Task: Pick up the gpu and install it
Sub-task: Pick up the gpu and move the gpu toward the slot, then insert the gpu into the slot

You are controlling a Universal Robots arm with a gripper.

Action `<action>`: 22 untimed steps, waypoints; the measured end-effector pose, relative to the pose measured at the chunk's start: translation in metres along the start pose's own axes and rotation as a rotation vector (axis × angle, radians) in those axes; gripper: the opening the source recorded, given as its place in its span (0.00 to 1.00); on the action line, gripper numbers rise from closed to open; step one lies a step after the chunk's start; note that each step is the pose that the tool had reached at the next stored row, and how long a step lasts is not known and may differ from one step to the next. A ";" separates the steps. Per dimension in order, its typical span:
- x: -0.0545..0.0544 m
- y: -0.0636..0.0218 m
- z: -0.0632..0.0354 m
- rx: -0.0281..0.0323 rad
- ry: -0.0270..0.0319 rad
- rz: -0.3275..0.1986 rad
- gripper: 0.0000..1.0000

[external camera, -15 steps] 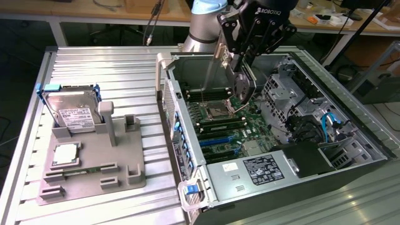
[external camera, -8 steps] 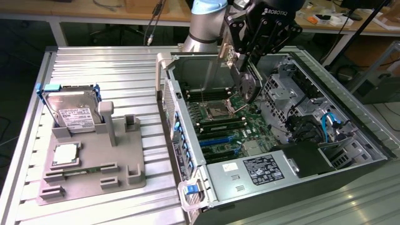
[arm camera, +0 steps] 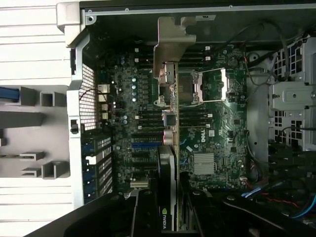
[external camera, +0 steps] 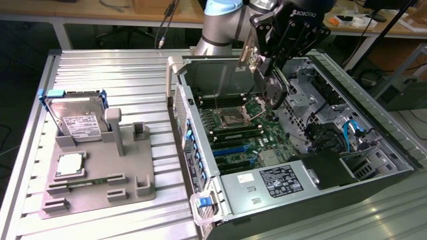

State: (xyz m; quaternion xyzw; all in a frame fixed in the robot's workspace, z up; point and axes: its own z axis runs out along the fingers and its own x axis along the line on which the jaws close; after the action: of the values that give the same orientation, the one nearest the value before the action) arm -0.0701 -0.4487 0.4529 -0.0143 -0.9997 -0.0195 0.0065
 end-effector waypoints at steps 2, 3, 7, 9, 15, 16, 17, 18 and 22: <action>-0.004 0.0001 0.0000 -0.0007 0.0001 -0.003 0.27; -0.005 0.0001 0.0000 -0.0009 0.0002 -0.005 0.27; -0.007 0.0002 0.0000 -0.0013 0.0003 -0.008 0.27; -0.007 0.0002 0.0000 -0.0013 0.0003 -0.008 0.27; -0.007 0.0002 0.0000 -0.0013 0.0003 -0.007 0.27; -0.007 0.0002 0.0000 -0.0013 0.0003 -0.008 0.27; -0.007 0.0002 0.0000 -0.0013 0.0003 -0.008 0.27; -0.007 0.0002 0.0000 -0.0013 0.0003 -0.008 0.27; -0.007 0.0002 0.0000 -0.0010 0.0012 -0.030 0.27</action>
State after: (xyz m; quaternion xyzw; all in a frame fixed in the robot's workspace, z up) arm -0.0627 -0.4487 0.4528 0.0009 -0.9998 -0.0202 0.0068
